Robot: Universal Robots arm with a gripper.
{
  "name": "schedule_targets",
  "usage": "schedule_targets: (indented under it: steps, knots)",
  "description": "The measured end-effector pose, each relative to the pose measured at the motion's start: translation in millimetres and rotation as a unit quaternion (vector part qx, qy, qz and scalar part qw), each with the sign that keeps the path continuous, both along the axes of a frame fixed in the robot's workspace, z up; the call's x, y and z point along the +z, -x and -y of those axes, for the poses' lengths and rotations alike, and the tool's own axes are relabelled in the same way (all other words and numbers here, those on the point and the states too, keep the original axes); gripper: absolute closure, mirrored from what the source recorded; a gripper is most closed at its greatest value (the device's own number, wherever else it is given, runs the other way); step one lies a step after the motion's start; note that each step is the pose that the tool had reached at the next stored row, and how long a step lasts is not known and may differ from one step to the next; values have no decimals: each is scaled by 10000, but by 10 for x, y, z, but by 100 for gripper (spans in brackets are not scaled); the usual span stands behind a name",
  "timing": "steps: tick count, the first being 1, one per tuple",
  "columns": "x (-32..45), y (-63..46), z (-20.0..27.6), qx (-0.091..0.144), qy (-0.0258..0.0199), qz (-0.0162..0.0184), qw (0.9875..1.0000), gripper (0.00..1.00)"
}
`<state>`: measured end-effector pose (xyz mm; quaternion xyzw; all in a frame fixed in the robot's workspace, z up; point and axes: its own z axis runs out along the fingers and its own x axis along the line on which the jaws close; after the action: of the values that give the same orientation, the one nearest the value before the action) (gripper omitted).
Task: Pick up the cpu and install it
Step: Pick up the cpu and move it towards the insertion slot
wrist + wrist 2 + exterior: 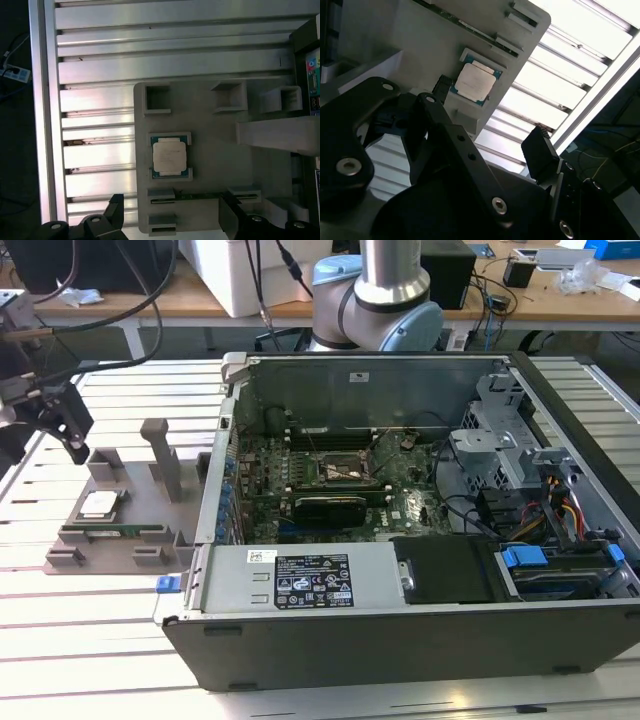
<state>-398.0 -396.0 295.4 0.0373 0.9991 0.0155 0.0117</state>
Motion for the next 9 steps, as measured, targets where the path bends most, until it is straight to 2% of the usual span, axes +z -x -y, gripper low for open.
schedule_targets:
  steps: [4, 5, 6, 8, 9]
  knots:
    - [-87, -32, -12, 1, 40, -1, 10000, 16]
    - [-114, -42, -19, 0, 87, -1, 10000, 16]
    - [-130, -54, -29, 5, 115, -1, 9999, 16]
    - [-169, -72, -55, 25, 160, -1, 9999, 16]
    - [-201, -75, -68, 91, 167, 1, 9998, 16]
